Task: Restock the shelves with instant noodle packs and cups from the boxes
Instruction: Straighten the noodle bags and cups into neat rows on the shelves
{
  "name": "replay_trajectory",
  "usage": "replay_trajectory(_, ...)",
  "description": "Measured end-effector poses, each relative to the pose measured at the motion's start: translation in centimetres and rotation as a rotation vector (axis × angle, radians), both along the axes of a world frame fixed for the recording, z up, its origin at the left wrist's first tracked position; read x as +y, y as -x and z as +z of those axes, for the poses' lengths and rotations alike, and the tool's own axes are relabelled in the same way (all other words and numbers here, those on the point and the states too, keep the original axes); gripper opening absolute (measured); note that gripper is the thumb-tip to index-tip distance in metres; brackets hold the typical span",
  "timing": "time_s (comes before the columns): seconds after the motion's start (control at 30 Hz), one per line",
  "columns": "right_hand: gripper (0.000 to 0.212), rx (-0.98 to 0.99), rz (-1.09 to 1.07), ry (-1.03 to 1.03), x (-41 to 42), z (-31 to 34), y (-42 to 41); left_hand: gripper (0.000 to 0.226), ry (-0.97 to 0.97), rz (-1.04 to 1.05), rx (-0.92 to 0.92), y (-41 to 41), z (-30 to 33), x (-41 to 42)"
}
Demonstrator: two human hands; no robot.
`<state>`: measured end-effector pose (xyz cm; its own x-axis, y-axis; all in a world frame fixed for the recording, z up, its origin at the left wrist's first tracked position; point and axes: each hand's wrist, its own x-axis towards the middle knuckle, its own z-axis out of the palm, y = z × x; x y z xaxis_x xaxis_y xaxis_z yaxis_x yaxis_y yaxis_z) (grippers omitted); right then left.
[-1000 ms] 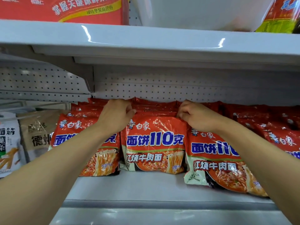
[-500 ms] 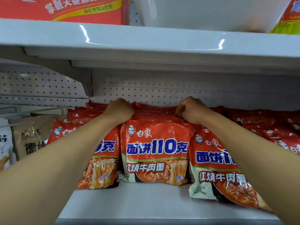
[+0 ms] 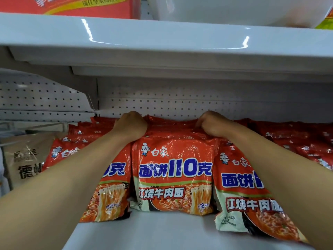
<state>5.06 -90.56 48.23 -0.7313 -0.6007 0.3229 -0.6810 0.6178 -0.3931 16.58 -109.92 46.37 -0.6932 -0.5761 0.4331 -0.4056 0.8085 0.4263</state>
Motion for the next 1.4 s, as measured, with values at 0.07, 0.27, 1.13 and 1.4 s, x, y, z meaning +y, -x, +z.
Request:
replay_trajectory(0.07,0.029,0.001,-0.032,0.020,0.1,-0.3,0.3,0.031,0.054,0.012,0.004,0.1,-0.1,0.0)
replay_trajectory(0.27,0.029,-0.015,-0.020,0.040,1.1,-0.1,-0.7,0.038,0.162,0.034,0.079,-1.3,-0.1,0.7)
replay_trajectory(1.13,0.111,0.446,0.133,-0.163,4.5,-5.9,-7.6,0.126,0.656,-0.031,-0.035,-6.6,-10.8,9.3)
replay_trajectory(1.4,0.092,0.128,0.099,0.099,8.3,-4.7,-8.4,0.119,0.570,-0.120,-0.121,-7.9,-10.1,10.0)
